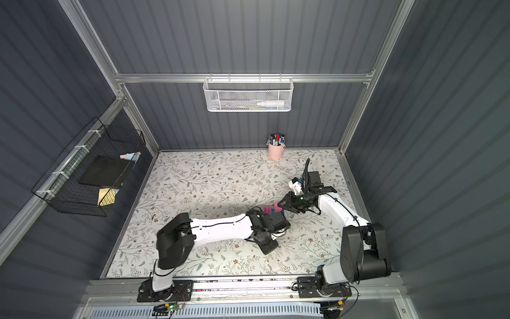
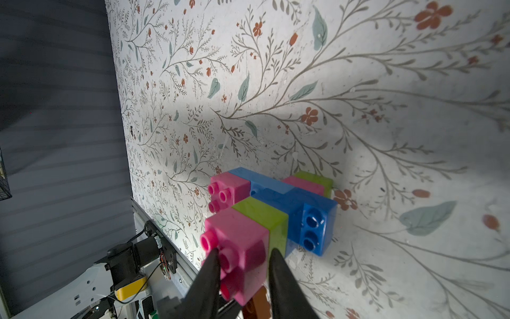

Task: Assemble the number 4 with lego
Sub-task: Pick up the lego brick from the center of the board.

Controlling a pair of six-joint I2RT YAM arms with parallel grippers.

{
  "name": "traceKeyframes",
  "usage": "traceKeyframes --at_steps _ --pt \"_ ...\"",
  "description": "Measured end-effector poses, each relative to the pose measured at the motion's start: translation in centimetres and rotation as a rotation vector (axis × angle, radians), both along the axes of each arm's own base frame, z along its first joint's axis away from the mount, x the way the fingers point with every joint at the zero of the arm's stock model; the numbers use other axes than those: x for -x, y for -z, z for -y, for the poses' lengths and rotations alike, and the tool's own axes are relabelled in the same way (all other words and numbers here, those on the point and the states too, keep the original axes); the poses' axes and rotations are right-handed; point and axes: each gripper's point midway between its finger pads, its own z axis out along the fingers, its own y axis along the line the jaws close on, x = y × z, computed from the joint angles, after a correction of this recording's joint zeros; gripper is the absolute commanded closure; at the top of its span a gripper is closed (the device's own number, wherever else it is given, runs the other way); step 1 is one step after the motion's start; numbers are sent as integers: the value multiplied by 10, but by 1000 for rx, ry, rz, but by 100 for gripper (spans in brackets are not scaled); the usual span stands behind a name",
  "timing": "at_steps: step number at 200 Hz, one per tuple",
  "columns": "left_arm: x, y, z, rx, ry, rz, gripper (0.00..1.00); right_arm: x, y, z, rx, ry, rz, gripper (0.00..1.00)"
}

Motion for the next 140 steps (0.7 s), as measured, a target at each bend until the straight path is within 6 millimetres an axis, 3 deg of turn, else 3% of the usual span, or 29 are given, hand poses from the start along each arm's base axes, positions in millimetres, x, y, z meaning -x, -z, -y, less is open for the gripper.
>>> traceKeyframes --at_steps 17,26,31,40,47,52,79,104,140 --pt "-9 -15 -20 125 -122 -105 97 0 0 0 0 0 -1 69" --pt "-18 -19 -32 194 -197 -159 92 0 0 0 -1 0 -1 69" --pt "-23 -20 -37 233 -241 -193 76 0 0 0 -1 0 -1 69" --pt "-34 -19 -47 296 -318 -248 27 0 0 0 -1 -1 -1 69" --pt "-43 -15 -55 339 -380 -292 9 0 0 0 -1 0 -1 69" --pt "-50 -12 -62 359 -427 -314 1 0 0 0 -1 0 -1 69" --pt "-67 7 -94 368 -587 -372 0 0 0 0 -1 0 -1 69" --pt "-76 -13 -94 393 -592 -306 2 0 0 0 -1 0 -1 69" --pt "-102 -41 -97 379 -611 -104 21 0 0 0 -1 -1 -6 69"
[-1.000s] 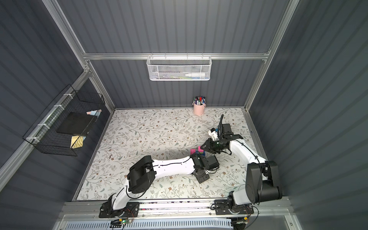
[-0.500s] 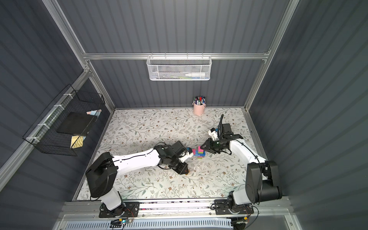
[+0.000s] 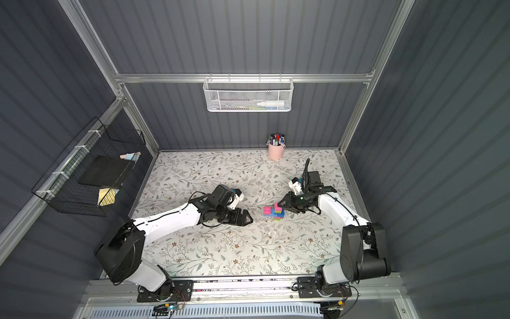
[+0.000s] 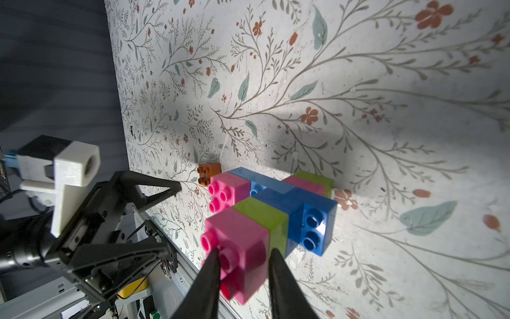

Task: Assemble the number 4 with lego
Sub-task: Pick up the lego brick from the center of the board.

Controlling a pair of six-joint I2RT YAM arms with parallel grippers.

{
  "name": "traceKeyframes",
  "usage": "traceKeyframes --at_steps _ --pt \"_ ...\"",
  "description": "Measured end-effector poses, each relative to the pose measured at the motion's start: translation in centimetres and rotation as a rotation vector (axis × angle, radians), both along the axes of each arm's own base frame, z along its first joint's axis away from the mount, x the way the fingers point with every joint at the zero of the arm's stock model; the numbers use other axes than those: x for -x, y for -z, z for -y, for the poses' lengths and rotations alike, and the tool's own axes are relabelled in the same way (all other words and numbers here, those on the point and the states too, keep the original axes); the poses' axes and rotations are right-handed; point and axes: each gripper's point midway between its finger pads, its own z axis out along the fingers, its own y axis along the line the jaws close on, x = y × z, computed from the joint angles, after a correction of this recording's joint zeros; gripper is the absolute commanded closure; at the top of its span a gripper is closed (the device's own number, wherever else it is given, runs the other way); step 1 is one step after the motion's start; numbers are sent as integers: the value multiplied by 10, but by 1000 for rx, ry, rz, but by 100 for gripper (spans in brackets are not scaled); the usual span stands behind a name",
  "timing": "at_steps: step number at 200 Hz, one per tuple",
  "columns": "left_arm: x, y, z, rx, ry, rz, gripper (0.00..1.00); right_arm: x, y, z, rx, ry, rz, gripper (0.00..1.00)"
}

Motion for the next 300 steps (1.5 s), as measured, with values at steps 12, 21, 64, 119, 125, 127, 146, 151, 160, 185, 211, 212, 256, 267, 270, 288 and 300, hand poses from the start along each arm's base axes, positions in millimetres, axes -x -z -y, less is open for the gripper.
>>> traceKeyframes --at_steps 12,21,64,119,125,127,146,151,160,185,211,212,256,267,270,288,300 --pt "-6 -4 -4 -56 -21 49 29 0 0 0 0 0 -2 69" --pt "-7 -5 -6 -98 -27 79 31 0 0 0 0 0 -3 69" --pt "-6 12 -5 -338 -11 143 35 0 0 -1 -5 -3 -10 69" --pt "-11 38 -10 -469 -79 115 35 1 0 -1 -6 -4 -16 69" --pt "-12 39 -10 -464 -97 105 33 1 0 -1 -6 -4 -16 69" --pt "-12 39 -10 -462 -103 103 33 0 0 -1 -6 -4 -15 69" --pt "-12 41 -8 -443 -151 74 31 0 0 -1 -6 -4 -15 69" --pt "-12 43 -7 -438 -161 69 31 0 0 -1 -6 -4 -15 69" --pt "-13 46 -4 -426 -175 55 31 0 0 -1 -7 -4 -15 69" --pt "-13 60 1 -423 -206 20 32 0 0 -1 -7 -4 -15 69" --pt "-15 72 1 -435 -232 5 35 1 0 -1 -7 -5 -16 69" --pt "-15 72 1 -435 -233 4 35 1 0 -1 -7 -5 -16 69" --pt "-23 74 -9 -477 -294 4 38 0 0 -1 -8 -5 -16 69" --pt "-25 72 -11 -484 -302 11 38 1 0 -1 -9 -5 -16 69" --pt "-26 72 -11 -485 -304 13 38 1 0 -2 -9 -5 -17 69" --pt "-27 72 -18 -507 -315 15 38 1 0 -2 -9 -5 -17 69" --pt "-28 72 -22 -521 -320 13 38 1 0 -2 -11 -5 -18 69"
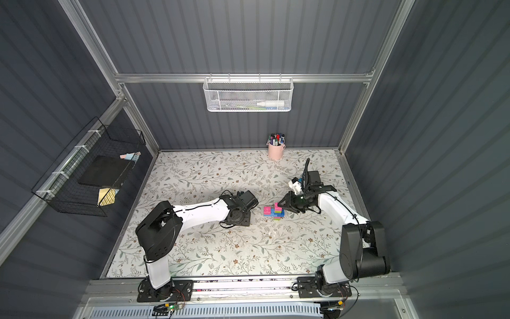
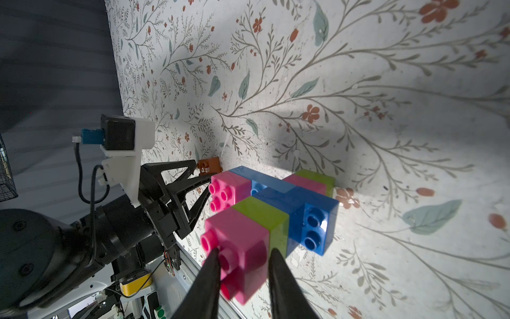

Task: Assemble the number 4 with lego
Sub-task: Pick up the lego brick from the center of the board.

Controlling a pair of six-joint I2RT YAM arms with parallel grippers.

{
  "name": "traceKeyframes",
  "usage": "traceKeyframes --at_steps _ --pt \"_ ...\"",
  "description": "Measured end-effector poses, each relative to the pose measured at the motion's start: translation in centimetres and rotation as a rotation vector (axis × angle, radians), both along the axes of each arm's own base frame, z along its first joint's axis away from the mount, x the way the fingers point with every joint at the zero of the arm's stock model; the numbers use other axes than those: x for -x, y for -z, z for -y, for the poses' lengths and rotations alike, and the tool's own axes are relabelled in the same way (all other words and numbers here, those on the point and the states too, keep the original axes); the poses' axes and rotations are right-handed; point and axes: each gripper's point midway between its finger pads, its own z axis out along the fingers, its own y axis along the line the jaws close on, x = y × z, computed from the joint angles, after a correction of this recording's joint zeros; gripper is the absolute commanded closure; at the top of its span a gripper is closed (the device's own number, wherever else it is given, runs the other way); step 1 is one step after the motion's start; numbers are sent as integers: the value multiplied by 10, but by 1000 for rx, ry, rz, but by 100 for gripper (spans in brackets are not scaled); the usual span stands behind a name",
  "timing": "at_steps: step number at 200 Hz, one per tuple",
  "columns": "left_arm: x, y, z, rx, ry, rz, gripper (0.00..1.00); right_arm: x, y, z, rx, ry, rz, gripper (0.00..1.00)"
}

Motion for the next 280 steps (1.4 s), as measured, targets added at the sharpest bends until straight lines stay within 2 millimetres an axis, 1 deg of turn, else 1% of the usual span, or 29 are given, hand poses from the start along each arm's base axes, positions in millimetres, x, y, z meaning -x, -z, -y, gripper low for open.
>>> traceKeyframes --at_steps 43,66,95,108,121,138,160,202,235,280 --pt "2 1 -10 -35 -8 -13 38 0 0 0 -1 -1 -1 69" --pt "1 -3 -10 -49 -1 -10 38 0 0 0 -1 0 -1 69" --pt "-11 -20 2 -38 33 20 38 0 0 0 -2 0 -1 69" --pt "-15 -23 8 -29 54 22 38 0 0 0 -1 0 -1 69" --pt "-16 -21 13 -38 72 6 40 0 0 0 -2 0 -2 69" --pt "-17 -13 17 -49 88 -15 41 0 0 0 -4 0 -3 69" --pt "-12 -4 13 -80 98 -50 43 0 0 0 -3 0 -3 69" --pt "-8 -3 8 -101 106 -66 45 0 0 0 -3 0 -2 69" --pt "-7 -3 3 -112 103 -83 50 0 0 0 -5 0 -3 69" --pt "-8 -2 0 -102 93 -100 54 0 0 0 -6 0 -3 69"
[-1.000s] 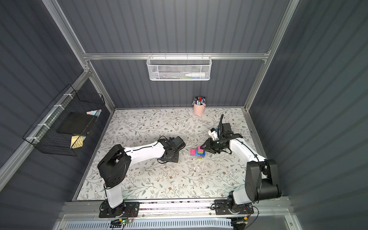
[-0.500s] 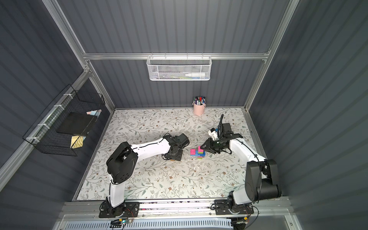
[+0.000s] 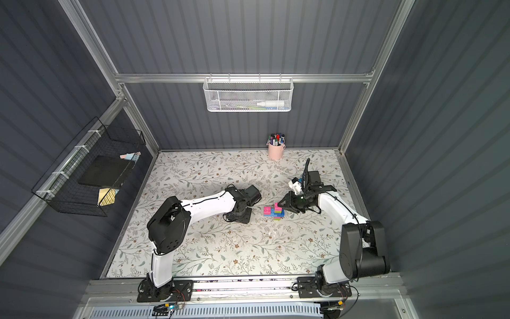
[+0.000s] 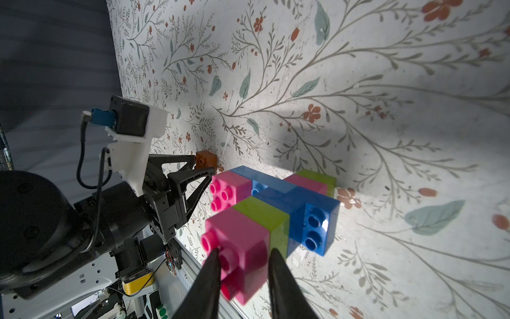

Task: Assemble the number 4 with lego
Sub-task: Pick up the lego brick from the center of the board.

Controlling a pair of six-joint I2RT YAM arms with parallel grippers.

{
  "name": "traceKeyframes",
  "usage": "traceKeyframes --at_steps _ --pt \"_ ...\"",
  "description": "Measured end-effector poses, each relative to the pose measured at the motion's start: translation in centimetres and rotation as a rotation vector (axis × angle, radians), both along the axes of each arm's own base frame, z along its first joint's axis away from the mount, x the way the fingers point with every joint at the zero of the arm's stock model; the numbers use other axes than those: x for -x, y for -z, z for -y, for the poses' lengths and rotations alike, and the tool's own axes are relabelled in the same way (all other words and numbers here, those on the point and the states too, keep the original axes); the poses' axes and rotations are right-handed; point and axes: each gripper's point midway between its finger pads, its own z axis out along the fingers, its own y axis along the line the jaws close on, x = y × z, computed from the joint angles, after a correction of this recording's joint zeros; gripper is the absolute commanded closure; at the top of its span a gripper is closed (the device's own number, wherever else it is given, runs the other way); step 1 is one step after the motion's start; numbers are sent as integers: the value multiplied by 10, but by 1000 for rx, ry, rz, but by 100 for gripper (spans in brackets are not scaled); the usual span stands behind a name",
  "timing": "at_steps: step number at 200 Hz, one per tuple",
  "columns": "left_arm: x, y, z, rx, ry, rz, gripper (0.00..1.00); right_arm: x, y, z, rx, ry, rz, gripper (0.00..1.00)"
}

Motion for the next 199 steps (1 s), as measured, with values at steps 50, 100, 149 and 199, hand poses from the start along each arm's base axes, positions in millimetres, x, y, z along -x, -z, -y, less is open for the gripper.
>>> traceKeyframes --at_steps 50,100,149,199 --pt "-3 1 -3 17 -19 -17 59 0 0 0 0 0 0 69" --pt "-3 1 -3 24 -23 -24 65 0 0 0 0 0 0 69" --pt "-3 1 -2 29 -24 -26 73 0 0 0 0 -1 0 69" --pt "-4 1 -1 33 -26 -25 77 0 0 0 0 -1 1 69"
